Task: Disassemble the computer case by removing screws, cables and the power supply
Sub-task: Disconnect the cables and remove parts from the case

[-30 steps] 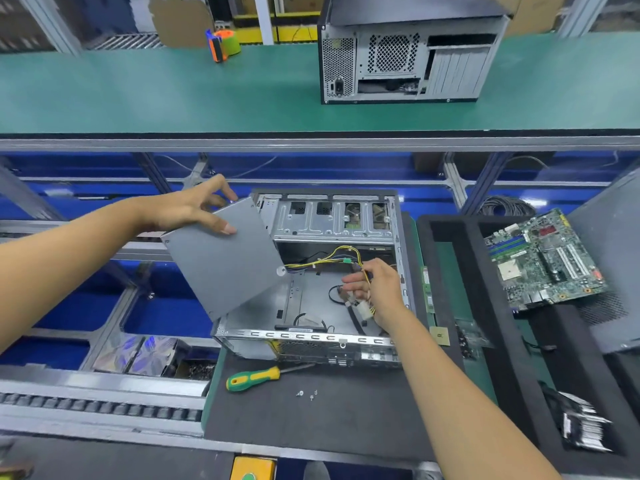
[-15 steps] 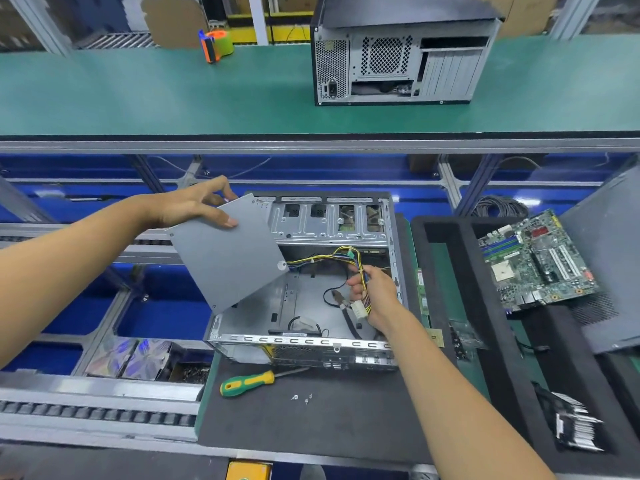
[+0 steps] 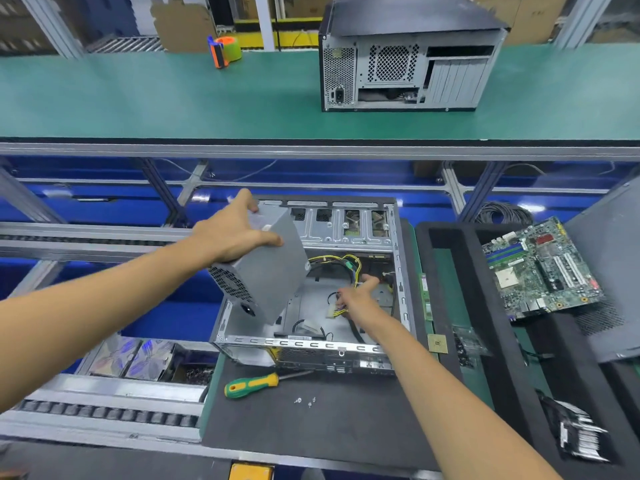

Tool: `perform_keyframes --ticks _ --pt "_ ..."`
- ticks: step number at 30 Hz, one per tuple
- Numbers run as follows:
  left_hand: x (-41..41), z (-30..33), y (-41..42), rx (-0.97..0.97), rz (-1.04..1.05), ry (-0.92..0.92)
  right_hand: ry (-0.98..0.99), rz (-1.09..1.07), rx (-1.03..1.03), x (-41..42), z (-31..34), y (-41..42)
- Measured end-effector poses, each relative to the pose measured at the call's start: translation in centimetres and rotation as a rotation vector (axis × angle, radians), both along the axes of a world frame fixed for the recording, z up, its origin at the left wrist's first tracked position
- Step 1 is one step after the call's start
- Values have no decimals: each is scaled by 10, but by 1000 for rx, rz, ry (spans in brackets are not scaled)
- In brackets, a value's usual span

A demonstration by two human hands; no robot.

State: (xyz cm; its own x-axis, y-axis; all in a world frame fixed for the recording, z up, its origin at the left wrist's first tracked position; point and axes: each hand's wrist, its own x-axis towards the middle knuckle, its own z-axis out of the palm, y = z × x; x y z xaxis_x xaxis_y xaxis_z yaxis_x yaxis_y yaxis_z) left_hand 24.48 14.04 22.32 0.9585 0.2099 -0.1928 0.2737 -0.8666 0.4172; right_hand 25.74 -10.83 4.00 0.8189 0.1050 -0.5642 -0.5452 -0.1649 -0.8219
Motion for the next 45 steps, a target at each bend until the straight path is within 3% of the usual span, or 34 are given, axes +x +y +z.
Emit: perform_keyframes --ticks 6,13,22,27,32,36,40,45 --pt "-11 -51 -22 184 -10 -24 34 242 -157 -2 -11 0" --pt "-17 -102 -40 296 -7 -95 45 577 -173 -9 -10 1" --pt "-14 -140 -44 315 102 -121 37 710 -314 -7 -1 17" --pt "-20 -146 -44 355 134 -205 -6 849 -522 -5 -12 12" --pt "-25 -146 -39 397 71 -288 -80 784 -712 -2 -10 5" --pt "-22 -139 -28 324 -8 -320 -90 753 -881 1 -9 3" --pt "-21 -137 -28 326 -86 -310 -88 1039 -1080 5 -8 -4" --pt "-21 -142 -33 308 -68 -352 -161 1180 -1188 4 -7 -2"
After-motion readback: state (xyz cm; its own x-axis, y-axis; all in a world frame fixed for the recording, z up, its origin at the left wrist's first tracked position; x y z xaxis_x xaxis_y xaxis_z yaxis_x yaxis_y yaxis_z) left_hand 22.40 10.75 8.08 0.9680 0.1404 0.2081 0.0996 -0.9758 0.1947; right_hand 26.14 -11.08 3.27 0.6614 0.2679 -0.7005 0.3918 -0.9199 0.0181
